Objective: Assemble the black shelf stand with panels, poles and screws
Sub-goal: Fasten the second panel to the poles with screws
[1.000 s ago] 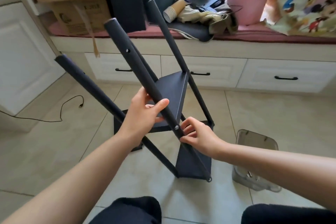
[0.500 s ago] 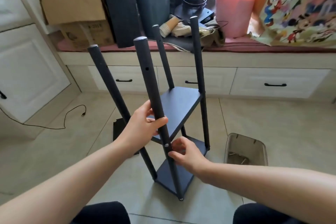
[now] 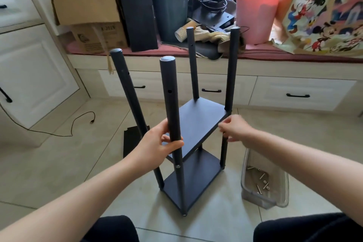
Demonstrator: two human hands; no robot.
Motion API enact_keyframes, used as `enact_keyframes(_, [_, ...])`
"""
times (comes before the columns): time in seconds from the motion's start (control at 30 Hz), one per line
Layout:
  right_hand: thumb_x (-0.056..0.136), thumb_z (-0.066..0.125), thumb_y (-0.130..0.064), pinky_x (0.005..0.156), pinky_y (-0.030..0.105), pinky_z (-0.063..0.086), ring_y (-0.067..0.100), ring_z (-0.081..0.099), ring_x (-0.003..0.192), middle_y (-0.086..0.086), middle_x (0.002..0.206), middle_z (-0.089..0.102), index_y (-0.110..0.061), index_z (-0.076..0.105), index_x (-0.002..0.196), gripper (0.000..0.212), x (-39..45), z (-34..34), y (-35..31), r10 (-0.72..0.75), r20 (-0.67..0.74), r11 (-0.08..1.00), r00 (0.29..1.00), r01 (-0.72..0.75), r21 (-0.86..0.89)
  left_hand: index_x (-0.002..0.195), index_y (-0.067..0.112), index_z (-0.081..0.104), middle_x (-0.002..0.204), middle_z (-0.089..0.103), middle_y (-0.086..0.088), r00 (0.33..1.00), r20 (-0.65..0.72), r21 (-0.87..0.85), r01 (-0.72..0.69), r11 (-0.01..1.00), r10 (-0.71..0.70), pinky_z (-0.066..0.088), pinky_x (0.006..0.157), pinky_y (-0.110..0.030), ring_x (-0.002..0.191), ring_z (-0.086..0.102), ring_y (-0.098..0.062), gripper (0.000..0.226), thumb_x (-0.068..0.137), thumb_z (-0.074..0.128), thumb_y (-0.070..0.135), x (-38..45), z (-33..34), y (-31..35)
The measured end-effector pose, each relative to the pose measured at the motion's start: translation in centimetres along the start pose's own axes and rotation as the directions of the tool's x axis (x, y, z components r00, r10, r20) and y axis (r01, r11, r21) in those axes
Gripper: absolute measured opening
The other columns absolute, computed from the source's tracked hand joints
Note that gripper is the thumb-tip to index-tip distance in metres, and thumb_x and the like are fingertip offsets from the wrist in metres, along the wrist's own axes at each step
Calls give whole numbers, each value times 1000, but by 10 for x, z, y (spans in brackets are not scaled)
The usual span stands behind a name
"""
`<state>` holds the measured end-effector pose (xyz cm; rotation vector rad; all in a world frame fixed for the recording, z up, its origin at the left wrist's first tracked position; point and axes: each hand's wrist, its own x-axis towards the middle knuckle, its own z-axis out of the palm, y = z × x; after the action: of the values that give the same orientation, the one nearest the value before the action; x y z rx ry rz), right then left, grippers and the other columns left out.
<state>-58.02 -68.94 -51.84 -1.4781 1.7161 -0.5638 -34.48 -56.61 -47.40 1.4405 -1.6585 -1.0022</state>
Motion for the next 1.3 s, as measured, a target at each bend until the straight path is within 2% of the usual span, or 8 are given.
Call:
enact_keyframes(0.1, [97,55,-24,75,40,59,26,60,89,16,110,60,-1,51,124,36,19,-24,-3,49,-195,998,980,-39,51,98,44,55,97,69,7,1000,10,36,-11,999,10,56,87,-34,87,66,-10,33,93,70,15,0,-2,-3])
enact_keyframes(0.2, [99,54,-28,91,45,54,25,57,94,9,122,54,-13,34,142,50,30,-37,-5,28,-235,992,972,2,125,100,48,54,98,69,12,1000,20,82,-21,996,19,56,91,-40,89,65,-9,34,93,70,18,1,-4,-5])
enact_keyframes(0.27, [100,52,-27,86,40,50,20,57,88,7,120,54,-18,29,147,53,34,-40,-8,-23,-228,986,973,61,157,95,55,54,99,69,14,999,42,108,-36,994,31,56,91,-38,92,66,-9,39,93,70,20,1,-6,-5])
enact_keyframes(0.37, [102,49,-23,76,35,46,21,58,87,5,115,52,-16,34,143,44,39,-40,-12,-58,-227,981,972,97,168,87,62,53,100,69,13,997,69,139,-53,989,44,54,90,-32,95,66,-9,47,92,71,19,2,-11,-6])
enact_keyframes(0.5, [104,43,-20,55,28,38,19,54,71,10,107,56,-14,43,132,29,43,-41,-13,-57,-235,976,970,104,193,95,42,59,99,70,10,997,55,142,-66,988,59,53,89,-31,94,66,-10,29,91,72,17,6,-17,-9])
enact_keyframes(0.83, [104,46,-20,70,35,44,19,58,79,12,110,60,-16,44,128,25,28,-48,-8,-99,-243,977,965,141,159,103,29,62,93,73,7,986,-157,94,-38,995,53,57,91,-39,93,70,-14,29,91,71,5,22,-35,-18])
enact_keyframes(1.07, [100,54,-20,93,54,50,29,65,99,10,98,68,-38,38,126,36,1,-68,5,-158,-166,979,974,176,100,113,23,60,101,73,4,965,-260,138,8,990,29,58,92,-38,94,71,-11,30,91,71,6,50,-48,-25])
enact_keyframes(1.3, [98,59,-21,74,34,49,19,70,85,7,92,72,-34,43,121,31,-41,-74,14,-230,-110,969,967,239,69,113,22,58,107,70,-1,940,-342,117,54,992,-11,56,95,-49,99,70,-22,32,91,68,1,77,-50,-30])
